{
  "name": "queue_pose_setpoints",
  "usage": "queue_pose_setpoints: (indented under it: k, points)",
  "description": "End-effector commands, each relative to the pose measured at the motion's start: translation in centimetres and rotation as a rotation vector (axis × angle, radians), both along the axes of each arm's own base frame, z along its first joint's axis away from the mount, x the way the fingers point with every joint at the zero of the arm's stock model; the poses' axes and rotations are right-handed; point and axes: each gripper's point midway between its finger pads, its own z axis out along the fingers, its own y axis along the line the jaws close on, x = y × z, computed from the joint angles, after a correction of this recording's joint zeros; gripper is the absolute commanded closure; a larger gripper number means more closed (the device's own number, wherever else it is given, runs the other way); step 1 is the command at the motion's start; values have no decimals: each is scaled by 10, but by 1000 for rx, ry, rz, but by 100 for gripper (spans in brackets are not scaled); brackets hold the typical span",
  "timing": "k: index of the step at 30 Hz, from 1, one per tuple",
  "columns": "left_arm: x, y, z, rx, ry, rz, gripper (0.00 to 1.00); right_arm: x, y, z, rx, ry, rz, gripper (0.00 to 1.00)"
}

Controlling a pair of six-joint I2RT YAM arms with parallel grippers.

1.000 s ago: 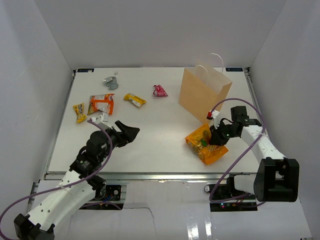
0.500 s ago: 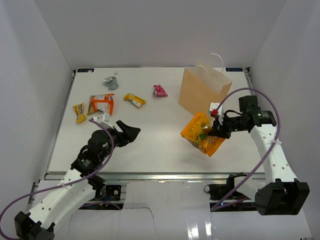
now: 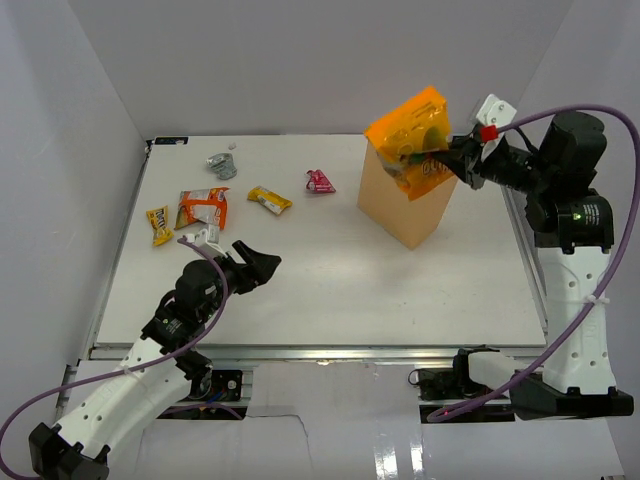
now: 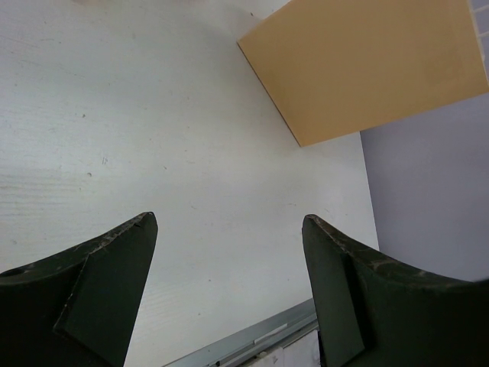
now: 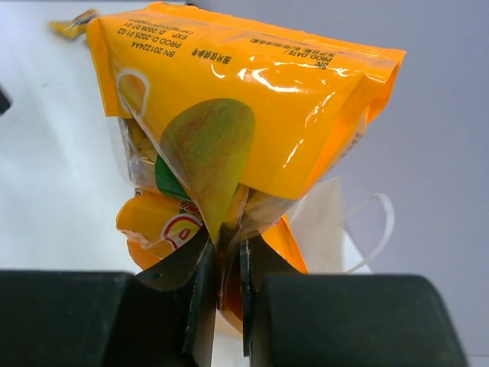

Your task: Place the snacks into the paper bag

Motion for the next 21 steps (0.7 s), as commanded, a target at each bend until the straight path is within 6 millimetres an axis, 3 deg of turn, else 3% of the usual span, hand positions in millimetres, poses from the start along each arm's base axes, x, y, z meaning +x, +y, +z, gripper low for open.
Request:
queue_pose_setpoints:
  k: [1, 5, 12, 17, 18, 21]
  points:
    - [1, 1, 7, -4, -27, -1, 13, 24, -9, 82, 124, -208, -117, 92]
    - [0, 3, 8, -6, -31, 8, 13, 53, -26, 118, 162, -293, -248, 92]
    - [-1, 6, 8, -4, -34, 19, 13, 94, -47, 133, 154, -349, -376, 92]
    - [-2, 7, 7, -2, -34, 21, 13, 122, -57, 104, 112, -300, -442, 92]
    - [-2, 8, 8, -3, -36, 23, 13, 127, -57, 90, 101, -271, -446, 92]
    - [-2, 8, 8, -2, -37, 22, 13, 130, -58, 69, 72, -245, -450, 92]
